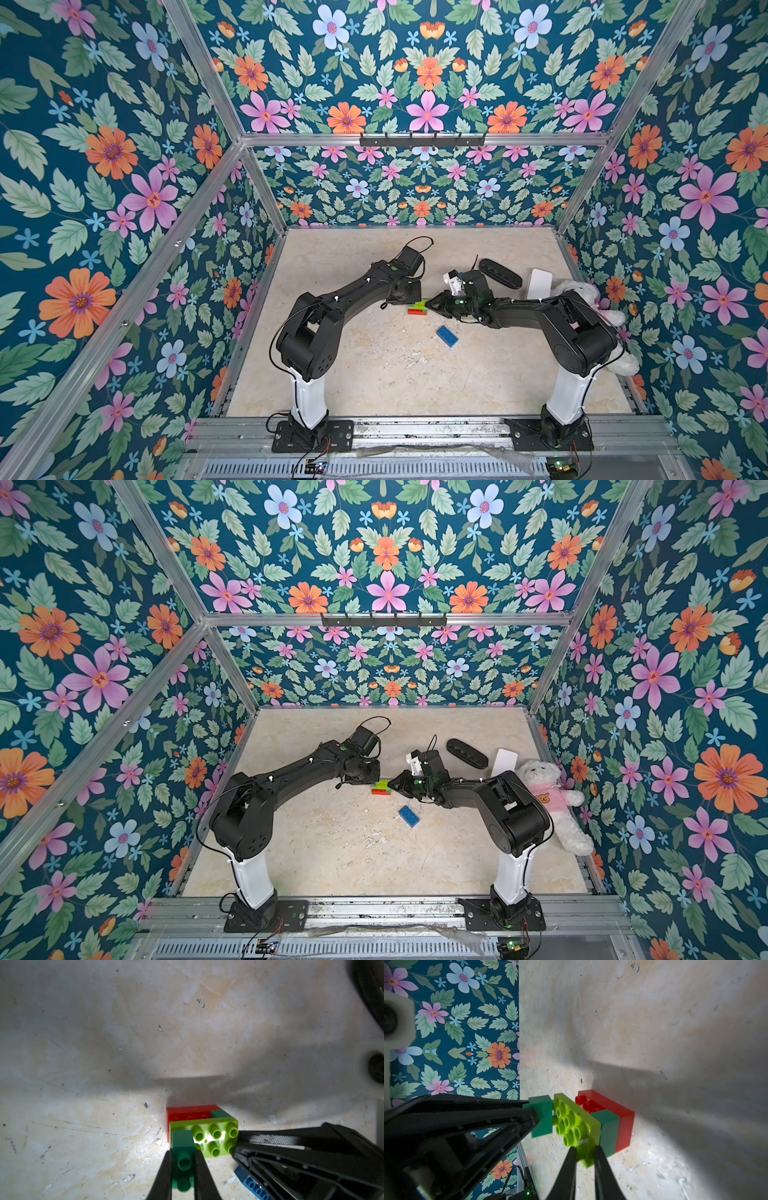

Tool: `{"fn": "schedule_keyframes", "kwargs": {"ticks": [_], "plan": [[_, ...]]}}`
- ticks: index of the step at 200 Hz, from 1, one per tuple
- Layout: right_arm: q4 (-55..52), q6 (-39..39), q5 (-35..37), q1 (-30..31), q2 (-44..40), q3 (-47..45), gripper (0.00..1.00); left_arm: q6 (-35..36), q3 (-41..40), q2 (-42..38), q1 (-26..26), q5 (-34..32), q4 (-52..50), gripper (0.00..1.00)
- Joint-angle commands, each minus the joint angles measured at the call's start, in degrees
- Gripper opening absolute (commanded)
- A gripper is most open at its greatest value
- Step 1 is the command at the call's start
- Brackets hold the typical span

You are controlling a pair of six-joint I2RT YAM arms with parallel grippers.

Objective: Assemble the number 5 with lego
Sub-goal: Assemble the lego brick with the lego brick.

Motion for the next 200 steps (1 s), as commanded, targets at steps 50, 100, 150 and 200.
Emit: {"fn": "schedule_keyframes", "kwargs": {"ticks": [50,100,150,200], "plan": [[-8.2,-0.5,4.4,0.0,0.9,-0.2,0.18,0.6,-0.4,-0.4,0.0,-0.2,0.1,0.03],[-8.4,-0.8,4.4,0.0,0.8,-0.1,0.18,1.3,0.4,-0.4,1.3,-0.1,-0.5,0.02],[-8.4,-0.7,4.2,0.1,1.0,0.2,0.18,1.2,0.2,-0.1,1.3,1.5,0.4,0.11],[-8.6,-0.9,4.1,0.1,0.9,0.4,0.18,1.1,0.5,-1.2,1.3,1.7,0.7,0.23]]}}
